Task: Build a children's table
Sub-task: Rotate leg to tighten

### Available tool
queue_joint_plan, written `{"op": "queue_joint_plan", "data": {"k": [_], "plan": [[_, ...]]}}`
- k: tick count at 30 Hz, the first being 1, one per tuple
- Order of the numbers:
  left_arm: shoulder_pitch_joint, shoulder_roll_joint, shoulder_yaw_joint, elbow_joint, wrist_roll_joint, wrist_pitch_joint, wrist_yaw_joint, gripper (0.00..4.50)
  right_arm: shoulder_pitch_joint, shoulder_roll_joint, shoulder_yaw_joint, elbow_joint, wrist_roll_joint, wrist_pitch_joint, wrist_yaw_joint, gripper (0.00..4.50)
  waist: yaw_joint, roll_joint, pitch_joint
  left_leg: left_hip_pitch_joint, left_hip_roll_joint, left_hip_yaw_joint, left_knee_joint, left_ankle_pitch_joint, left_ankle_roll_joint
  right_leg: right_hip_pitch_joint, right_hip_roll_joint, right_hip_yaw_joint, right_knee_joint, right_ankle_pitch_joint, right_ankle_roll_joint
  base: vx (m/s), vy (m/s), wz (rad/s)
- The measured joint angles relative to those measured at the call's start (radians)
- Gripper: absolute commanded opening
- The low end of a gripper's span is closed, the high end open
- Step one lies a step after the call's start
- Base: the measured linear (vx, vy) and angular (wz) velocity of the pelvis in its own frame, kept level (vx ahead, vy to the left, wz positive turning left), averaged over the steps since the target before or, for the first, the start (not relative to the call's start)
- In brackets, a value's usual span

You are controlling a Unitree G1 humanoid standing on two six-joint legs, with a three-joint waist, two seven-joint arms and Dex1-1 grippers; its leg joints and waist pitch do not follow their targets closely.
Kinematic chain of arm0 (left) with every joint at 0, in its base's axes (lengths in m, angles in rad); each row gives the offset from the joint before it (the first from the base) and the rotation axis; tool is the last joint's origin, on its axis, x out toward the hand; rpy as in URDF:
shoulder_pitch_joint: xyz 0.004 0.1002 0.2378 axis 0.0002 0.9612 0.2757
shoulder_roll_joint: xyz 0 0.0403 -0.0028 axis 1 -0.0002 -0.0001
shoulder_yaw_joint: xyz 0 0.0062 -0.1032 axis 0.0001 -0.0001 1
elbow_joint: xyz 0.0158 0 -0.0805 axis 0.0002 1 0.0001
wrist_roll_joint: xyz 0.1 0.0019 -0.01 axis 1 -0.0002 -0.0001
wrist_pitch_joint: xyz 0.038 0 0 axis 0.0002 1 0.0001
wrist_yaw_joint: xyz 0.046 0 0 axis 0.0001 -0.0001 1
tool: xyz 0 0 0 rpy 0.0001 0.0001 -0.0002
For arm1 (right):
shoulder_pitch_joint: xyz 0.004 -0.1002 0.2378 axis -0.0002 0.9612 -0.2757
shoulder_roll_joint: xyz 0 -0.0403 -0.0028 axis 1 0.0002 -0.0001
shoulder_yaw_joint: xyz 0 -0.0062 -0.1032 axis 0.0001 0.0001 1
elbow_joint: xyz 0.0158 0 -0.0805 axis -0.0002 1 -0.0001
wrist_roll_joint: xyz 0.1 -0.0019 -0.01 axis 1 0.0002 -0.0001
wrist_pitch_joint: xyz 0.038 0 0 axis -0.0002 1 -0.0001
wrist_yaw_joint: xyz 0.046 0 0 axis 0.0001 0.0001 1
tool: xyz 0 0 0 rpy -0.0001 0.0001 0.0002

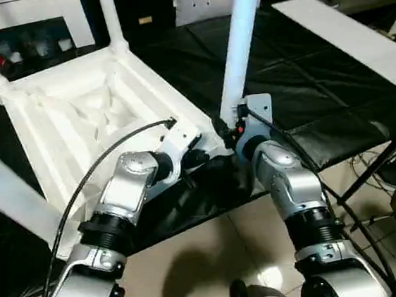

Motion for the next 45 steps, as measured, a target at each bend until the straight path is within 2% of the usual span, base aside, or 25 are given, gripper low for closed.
{"op": "queue_joint_plan", "data": {"k": [1, 2, 4, 7, 9, 11, 13, 18, 21, 33, 40, 45], "plan": [[0.003, 0.007, -0.002, -0.007, -0.001, -0.003, -0.013, 0.0, 0.01, -0.019, 0.015, -0.009, 0.0, -0.007, 0.027, 3.08, 0.001, 0.0, 0.0, -0.004, 0.0, 0.0, 0.0, 0.0, 0.0, -0.001, 0.0, 0.001, 0.002, 0.002, -0.001, 0.0, 0.0, 0.0], [0.006, 0.01, -0.002, -0.013, -0.002, -0.005, -0.021, 0.0, 0.016, -0.026, 0.02, -0.014, 0.0, -0.011, 0.044, 3.31, 0.001, 0.0, 0.0, -0.005, -0.001, 0.001, 0.0, -0.001, 0.001, -0.002, 0.0, 0.004, 0.003, 0.006, -0.001, 0.0, 0.0, 0.0], [0.012, 0.028, -0.008, -0.024, -0.008, -0.027, -0.043, 0.0, 0.028, -0.07, 0.05, -0.023, 0.005, -0.031, 0.119, 3.33, 0.005, -0.001, 0.0, -0.006, -0.003, 0.004, 0.001, -0.003, 0.004, -0.006, 0.0, 0.011, 0.007, 0.023, -0.003, 0.0, 0.0, 0.0], [0.038, 0.068, -0.02, -0.054, -0.027, -0.077, -0.12, 0.0, 0.051, -0.178, 0.102, -0.027, 0.021, -0.076, 0.301, 3.76, 0.023, -0.001, -0.001, -0.007, -0.008, 0.005, -0.001, -0.004, 0.006, -0.016, 0.0, 0.022, 0.025, 0.032, -0.003, 0.0, 0.0, 0.0], [0.042, 0.086, -0.027, -0.061, -0.04, -0.1, -0.165, 0.0, 0.057, -0.216, 0.113, -0.031, 0.034, -0.096, 0.393, 3.8, 0.04, -0.001, -0.001, -0.008, -0.008, 0.007, -0.006, -0.002, 0.009, -0.024, 0.001, 0.023, 0.037, 0.027, -0.007, 0.043, -0.051, 0.04], [0.045, 0.113, -0.038, -0.061, -0.052, -0.138, -0.215, 0.0, 0.057, -0.263, 0.127, -0.042, 0.052, -0.101, 0.49, 4.1, 0.055, 0.0, -0.001, -0.012, -0.006, 0.007, -0.008, -0.001, 0.01, -0.031, 0.003, 0.023, 0.04, 0.025, -0.011, 0.0, 0.0, 0.0], [0.048, 0.137, -0.042, -0.061, -0.061, -0.173, -0.269, 0.0, 0.058, -0.321, 0.145, -0.062, 0.072, -0.101, 0.603, 4.1, 0.068, 0.0, -0.001, -0.015, -0.005, 0.008, -0.006, -0.001, 0.01, -0.036, 0.004, 0.023, 0.046, 0.022, -0.013, 0.0, 0.0, 0.0], [0.062, 0.201, -0.061, -0.057, -0.098, -0.23, -0.41, 0.0, 0.057, -0.448, 0.203, -0.069, 0.121, -0.133, 0.874, 4.1, 0.087, 0.0, -0.001, -0.016, -0.006, 0.008, -0.003, -0.002, 0.009, -0.036, 0.003, 0.024, 0.047, 0.022, -0.014, 0.0, 0.0, 0.0], [0.06, 0.235, -0.076, -0.046, -0.1, -0.273, -0.478, 0.0, 0.03, -0.486, 0.231, -0.048, 0.136, -0.144, 1.01, 3.73, 0.093, -0.003, -0.001, -0.016, -0.006, 0.008, 0.002, -0.002, 0.009, -0.035, 0.002, 0.026, 0.049, 0.019, -0.008, 0.0, 0.0, 0.0], [0.052, 0.276, -0.113, -0.029, -0.117, -0.341, -0.606, 0.0, -0.036, -0.549, 0.301, 0.048, 0.156, -0.161, 1.251, 2.76, 0.099, -0.01, -0.004, -0.018, -0.006, 0.008, 0.004, -0.002, 0.009, -0.034, 0.001, 0.027, 0.051, 0.018, -0.007, 0.0, 0.0, 0.0], [0.045, 0.273, -0.118, -0.015, -0.118, -0.361, -0.631, 0.0, -0.043, -0.556, 0.309, 0.061, 0.155, -0.168, 1.287, 2.14, 0.11, -0.012, -0.004, -0.018, -0.006, 0.008, 0.005, -0.002, 0.009, -0.034, 0.001, 0.027, 0.051, 0.018, -0.007, 0.0, 0.0, 0.0], [0.042, 0.269, -0.121, -0.012, -0.121, -0.358, -0.632, 0.0, -0.043, -0.566, 0.314, 0.056, 0.158, -0.16, 1.297, 1.99, 0.118, -0.012, -0.004, -0.018, -0.006, 0.008, 0.005, -0.002, 0.009, -0.034, 0.001, 0.027, 0.052, 0.018, -0.007, 0.0, 0.0, 0.0]]}}
